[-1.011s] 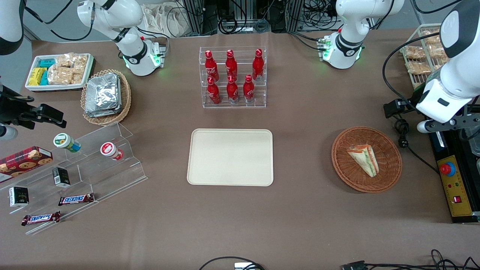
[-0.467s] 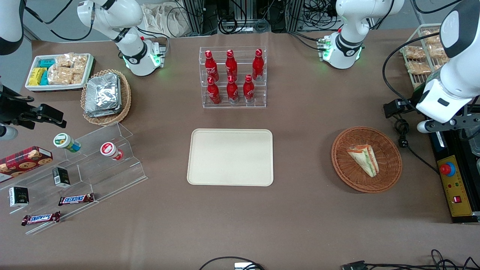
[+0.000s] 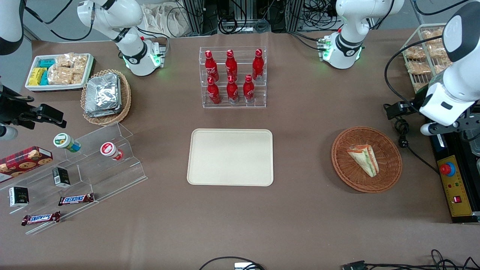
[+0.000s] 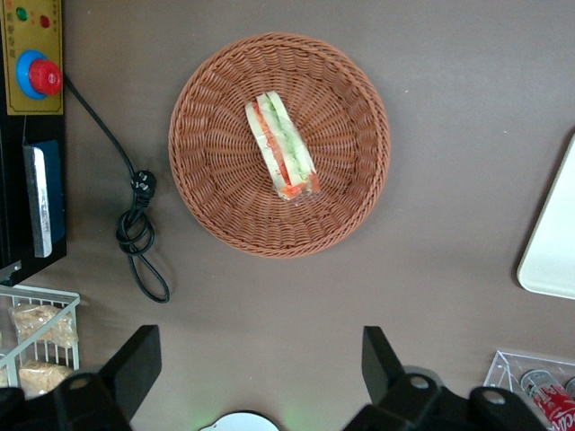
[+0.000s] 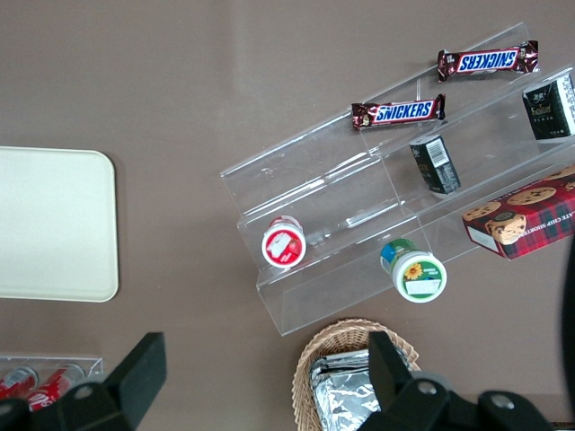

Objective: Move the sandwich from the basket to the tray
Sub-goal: 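Lower the open left gripper into the basket around the wrapped sandwich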

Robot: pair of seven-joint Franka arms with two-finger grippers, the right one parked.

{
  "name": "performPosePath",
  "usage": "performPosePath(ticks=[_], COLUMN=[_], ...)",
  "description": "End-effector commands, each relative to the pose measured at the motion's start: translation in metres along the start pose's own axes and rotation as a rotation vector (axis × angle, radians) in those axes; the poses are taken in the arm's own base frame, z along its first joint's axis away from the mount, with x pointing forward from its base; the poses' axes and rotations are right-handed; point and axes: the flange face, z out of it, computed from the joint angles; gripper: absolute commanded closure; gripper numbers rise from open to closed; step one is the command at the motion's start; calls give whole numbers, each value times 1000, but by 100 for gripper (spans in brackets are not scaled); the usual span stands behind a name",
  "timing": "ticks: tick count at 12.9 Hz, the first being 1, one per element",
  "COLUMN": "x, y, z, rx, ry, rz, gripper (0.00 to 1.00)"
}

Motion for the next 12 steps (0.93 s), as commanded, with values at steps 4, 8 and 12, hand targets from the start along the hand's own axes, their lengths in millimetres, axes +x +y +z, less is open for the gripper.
performPosePath(ticks=[4, 8, 12], x=[40, 79, 109], y=[-31, -22, -36], z=[54, 119, 182], rx=[-3, -29, -130], ry=[-88, -136, -193], rz=[-93, -224, -331], gripper=[4, 3, 3])
